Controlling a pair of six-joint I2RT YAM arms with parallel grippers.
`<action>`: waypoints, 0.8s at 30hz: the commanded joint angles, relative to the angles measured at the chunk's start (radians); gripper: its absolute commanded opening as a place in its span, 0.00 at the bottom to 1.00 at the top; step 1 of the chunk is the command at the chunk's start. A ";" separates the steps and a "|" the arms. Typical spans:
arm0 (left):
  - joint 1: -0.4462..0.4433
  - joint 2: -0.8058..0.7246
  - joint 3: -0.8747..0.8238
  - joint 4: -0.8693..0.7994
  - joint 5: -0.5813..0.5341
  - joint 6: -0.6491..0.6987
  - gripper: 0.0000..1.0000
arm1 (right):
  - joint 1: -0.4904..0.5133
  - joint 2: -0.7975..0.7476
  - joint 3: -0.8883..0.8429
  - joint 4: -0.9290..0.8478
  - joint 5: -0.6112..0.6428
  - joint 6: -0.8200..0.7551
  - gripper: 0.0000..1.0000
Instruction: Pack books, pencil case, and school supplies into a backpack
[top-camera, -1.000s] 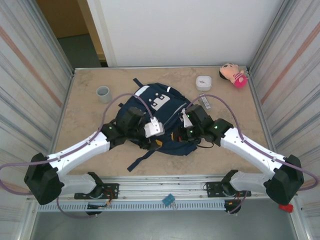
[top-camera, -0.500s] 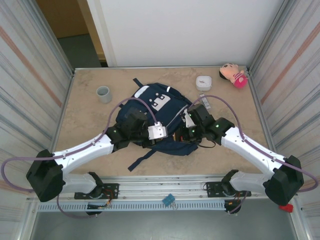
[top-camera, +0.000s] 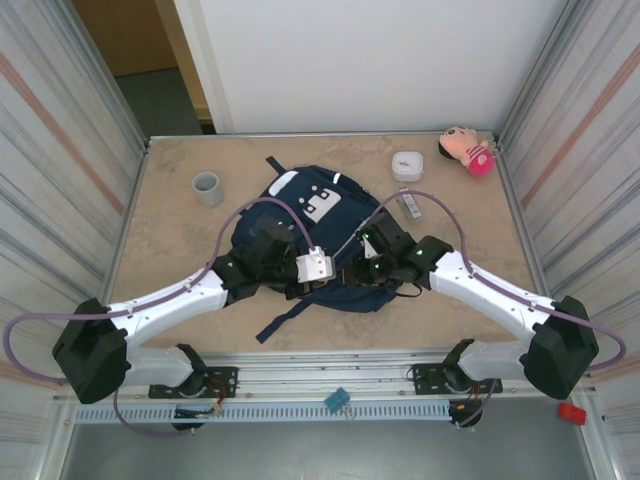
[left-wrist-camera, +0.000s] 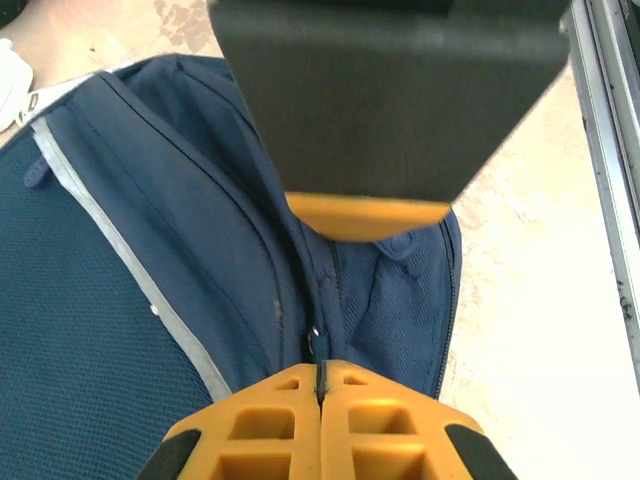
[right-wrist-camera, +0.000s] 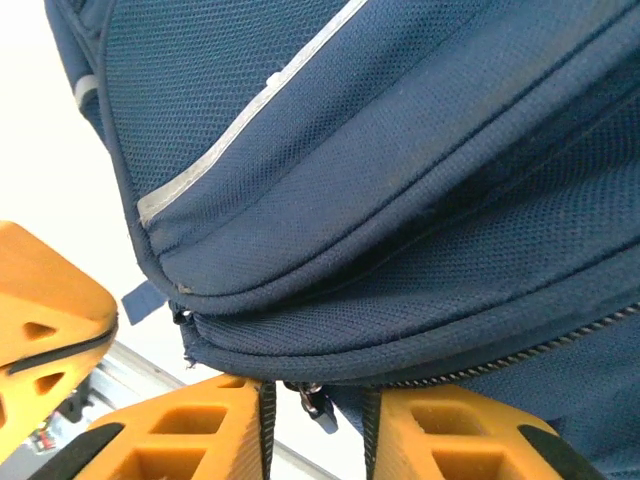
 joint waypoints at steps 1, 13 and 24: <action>-0.008 -0.004 -0.008 0.028 0.028 -0.023 0.00 | 0.018 0.031 0.012 0.056 0.101 0.000 0.31; -0.041 0.006 -0.073 0.115 -0.137 0.042 0.79 | 0.026 -0.007 0.012 0.095 0.124 0.007 0.32; -0.042 0.148 -0.083 0.271 -0.251 0.028 0.24 | -0.025 -0.113 -0.036 0.091 0.083 0.024 0.35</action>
